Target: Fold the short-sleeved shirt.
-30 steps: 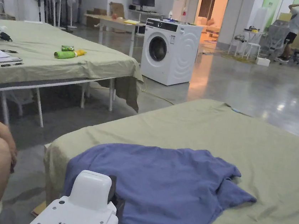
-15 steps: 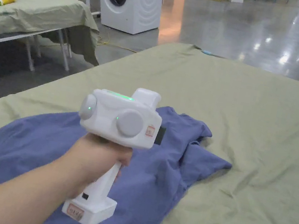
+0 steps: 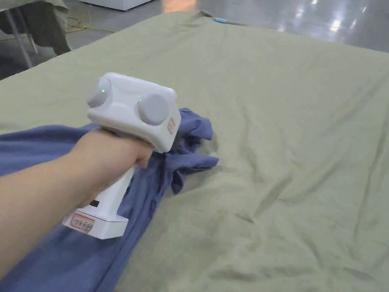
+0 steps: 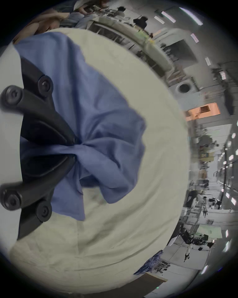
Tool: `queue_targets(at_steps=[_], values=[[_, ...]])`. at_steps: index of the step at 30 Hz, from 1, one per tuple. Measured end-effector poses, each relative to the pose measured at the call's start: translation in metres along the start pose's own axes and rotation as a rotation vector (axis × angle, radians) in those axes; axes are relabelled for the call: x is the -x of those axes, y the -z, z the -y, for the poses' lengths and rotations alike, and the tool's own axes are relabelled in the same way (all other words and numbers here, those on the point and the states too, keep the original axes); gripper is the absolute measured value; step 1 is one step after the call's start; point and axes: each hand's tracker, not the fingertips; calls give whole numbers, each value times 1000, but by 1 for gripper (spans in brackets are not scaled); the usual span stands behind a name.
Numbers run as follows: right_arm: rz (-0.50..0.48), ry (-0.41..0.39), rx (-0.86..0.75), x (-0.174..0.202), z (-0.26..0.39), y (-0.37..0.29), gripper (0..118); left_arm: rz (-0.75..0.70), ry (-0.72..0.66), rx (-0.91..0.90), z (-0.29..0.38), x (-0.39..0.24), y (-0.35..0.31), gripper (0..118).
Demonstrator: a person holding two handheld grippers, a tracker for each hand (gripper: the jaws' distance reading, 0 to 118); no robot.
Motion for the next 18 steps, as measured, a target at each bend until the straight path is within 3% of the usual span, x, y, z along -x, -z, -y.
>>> queue_targets(at_steps=[2,4,5,10,15,18], values=[[-17,26,-8,-1,-2,-7,3,125,-24,-8,-15,4,-27,2],[-15,26,-25,0,-7,-17,3,104,-32,-82,-30,2,-60,2],[-14,29,-41,0,-11,-25,3,137,-27,-128,-5,-10,-78,2],[21,27,-131,-8,-28,-85,3,259,2,-307,-22,-50,-187,2],[114,22,-198,-25,-37,-162,3,464,107,-442,-22,-137,-304,2],[188,26,-244,-35,-36,-217,3,619,193,-494,-8,-222,-359,2]])
